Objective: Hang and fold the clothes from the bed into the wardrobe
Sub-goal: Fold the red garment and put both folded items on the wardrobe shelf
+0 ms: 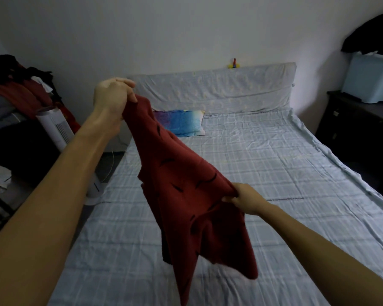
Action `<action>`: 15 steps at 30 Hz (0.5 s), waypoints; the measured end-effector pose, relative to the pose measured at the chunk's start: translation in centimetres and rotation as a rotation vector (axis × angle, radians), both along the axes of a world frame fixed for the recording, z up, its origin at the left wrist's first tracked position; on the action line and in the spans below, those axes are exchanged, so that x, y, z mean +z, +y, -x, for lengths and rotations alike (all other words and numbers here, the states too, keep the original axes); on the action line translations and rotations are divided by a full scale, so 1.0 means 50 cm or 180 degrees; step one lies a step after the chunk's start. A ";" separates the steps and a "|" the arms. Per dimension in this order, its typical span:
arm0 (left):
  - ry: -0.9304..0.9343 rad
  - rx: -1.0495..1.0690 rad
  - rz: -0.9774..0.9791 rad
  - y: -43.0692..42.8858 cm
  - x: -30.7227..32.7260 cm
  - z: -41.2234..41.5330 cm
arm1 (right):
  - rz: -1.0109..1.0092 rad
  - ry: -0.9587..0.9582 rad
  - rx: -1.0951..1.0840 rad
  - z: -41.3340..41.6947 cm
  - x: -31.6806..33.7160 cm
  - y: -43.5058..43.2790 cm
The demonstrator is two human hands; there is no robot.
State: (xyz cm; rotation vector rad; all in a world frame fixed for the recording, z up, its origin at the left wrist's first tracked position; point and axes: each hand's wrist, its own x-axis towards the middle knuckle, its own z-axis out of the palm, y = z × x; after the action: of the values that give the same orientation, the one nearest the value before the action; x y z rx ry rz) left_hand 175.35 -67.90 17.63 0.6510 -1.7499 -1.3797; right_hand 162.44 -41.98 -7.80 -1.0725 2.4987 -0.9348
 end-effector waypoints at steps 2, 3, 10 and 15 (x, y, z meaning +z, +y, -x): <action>-0.0159 0.0067 0.0168 -0.017 -0.006 0.011 | 0.0207 0.0401 -0.0231 0.015 0.008 0.022; -0.0251 0.0076 0.0237 -0.023 -0.009 0.014 | 0.0299 0.0515 -0.0328 0.023 0.014 0.033; -0.0132 -0.0117 0.0203 -0.001 -0.054 0.042 | -0.0117 0.0902 -0.0641 0.071 0.056 0.080; 0.0165 -0.0248 0.0318 0.026 -0.066 0.071 | -0.0202 0.0897 -0.1057 0.096 0.056 0.088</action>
State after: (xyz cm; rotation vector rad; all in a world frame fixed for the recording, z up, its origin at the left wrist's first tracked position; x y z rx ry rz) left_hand 171.79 -66.62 14.33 0.4935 -1.8067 -1.3397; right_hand 157.62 -37.59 -5.02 -0.8333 2.9838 -0.8262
